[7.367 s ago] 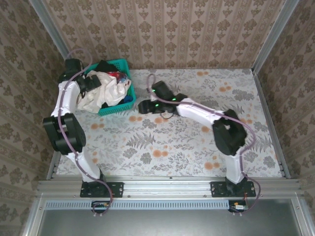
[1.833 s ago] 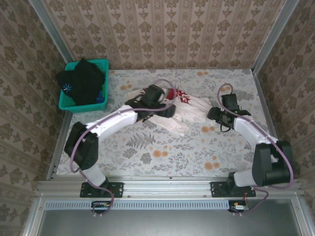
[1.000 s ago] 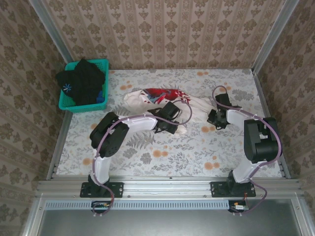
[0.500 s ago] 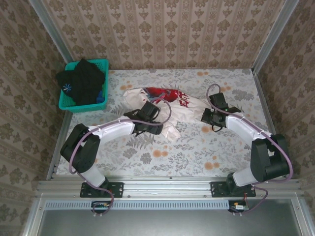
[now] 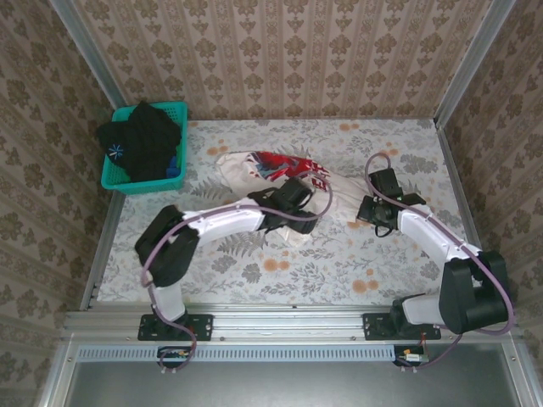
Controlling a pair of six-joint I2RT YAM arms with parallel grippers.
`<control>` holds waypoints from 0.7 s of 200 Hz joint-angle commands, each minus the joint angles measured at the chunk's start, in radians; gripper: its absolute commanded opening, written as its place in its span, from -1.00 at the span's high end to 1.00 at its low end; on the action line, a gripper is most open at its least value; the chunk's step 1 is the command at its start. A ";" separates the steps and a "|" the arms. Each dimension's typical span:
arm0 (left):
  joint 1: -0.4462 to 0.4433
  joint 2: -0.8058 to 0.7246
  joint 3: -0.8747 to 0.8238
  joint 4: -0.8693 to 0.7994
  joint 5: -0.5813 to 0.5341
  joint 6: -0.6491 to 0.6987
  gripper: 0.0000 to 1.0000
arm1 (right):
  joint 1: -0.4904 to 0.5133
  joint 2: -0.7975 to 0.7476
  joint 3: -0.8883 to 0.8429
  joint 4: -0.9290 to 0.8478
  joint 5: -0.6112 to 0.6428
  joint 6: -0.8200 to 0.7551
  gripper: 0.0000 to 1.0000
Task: Fold and stack the t-shirts
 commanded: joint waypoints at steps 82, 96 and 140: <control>-0.030 0.095 0.039 -0.223 -0.108 -0.150 0.19 | -0.071 -0.027 -0.031 0.007 -0.005 -0.048 0.89; -0.029 0.038 -0.007 -0.226 -0.141 -0.164 0.42 | -0.084 -0.027 -0.035 0.012 -0.010 -0.053 0.89; -0.002 -0.119 -0.134 -0.203 -0.171 -0.199 1.00 | -0.106 -0.027 -0.034 0.014 -0.023 -0.062 0.89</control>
